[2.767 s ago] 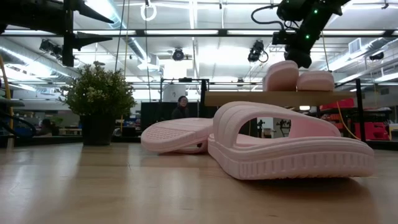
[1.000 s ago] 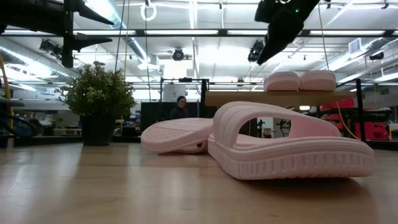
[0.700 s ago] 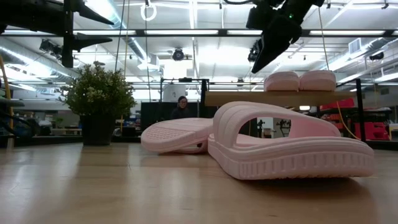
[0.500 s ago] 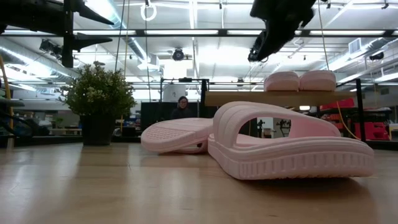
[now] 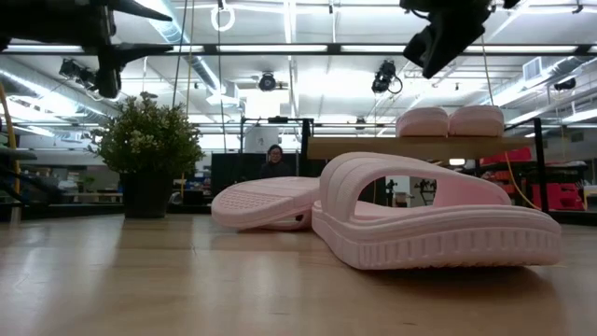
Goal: Pick and place slides into the shelf
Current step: Put the bottom pink slide on the shelf
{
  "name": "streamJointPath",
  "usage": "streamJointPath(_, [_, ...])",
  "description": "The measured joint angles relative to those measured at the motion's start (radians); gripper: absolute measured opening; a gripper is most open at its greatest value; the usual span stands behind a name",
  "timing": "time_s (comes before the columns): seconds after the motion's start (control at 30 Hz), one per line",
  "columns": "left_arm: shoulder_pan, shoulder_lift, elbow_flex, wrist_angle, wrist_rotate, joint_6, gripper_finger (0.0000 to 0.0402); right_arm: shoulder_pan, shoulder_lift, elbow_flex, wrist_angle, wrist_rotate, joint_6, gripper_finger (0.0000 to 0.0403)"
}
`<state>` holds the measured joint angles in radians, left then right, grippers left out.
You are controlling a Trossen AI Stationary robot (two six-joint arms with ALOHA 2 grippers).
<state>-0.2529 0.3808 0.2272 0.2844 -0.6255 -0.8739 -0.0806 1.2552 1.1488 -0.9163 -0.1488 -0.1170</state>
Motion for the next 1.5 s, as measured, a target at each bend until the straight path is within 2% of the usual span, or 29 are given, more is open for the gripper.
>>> streamJointPath(0.2, [-0.050,0.070,0.001,-0.002,0.022,-0.076,0.0180,0.089,-0.002,0.000,0.001,-0.066,0.105,0.0004])
streamJointPath(0.43, [-0.142,0.173,0.001,-0.001,0.023,-0.148,0.0177,0.238,-0.002,0.000,0.062,-0.070,0.290,0.0013])
streamJointPath(0.6, [-0.235,0.233,0.001,0.001,0.044,-0.189,0.0179,0.328,0.025,0.000,0.273,-0.039,0.427,0.0019])
streamJointPath(0.73, [-0.301,0.267,0.001,0.003,0.045,-0.215,0.0181,0.385,0.098,0.000,0.492,-0.004,0.514,0.0028])
streamJointPath(0.8, [-0.330,0.275,0.000,0.002,0.045,-0.215,0.0179,0.404,0.146,0.000,0.529,0.008,0.544,0.0037])
streamJointPath(1.03, [-0.402,0.281,0.000,0.002,0.044,-0.207,0.0174,0.401,0.311,0.000,0.573,-0.033,0.615,0.0100])
streamJointPath(1.13, [-0.423,0.281,0.000,0.000,0.044,-0.206,0.0176,0.380,0.357,0.000,0.613,-0.078,0.623,0.0129])
streamJointPath(1.23, [-0.436,0.281,0.000,-0.006,0.044,-0.203,0.0178,0.349,0.390,0.000,0.645,-0.166,0.641,0.0153])
streamJointPath(1.33, [-0.447,0.281,0.000,-0.006,0.043,-0.203,0.0177,0.323,0.419,0.000,0.652,-0.243,0.640,0.0168])
streamJointPath(1.5, [-0.448,0.281,0.000,-0.006,0.043,-0.188,0.0173,0.296,0.464,0.000,0.654,-0.288,0.593,0.0177])
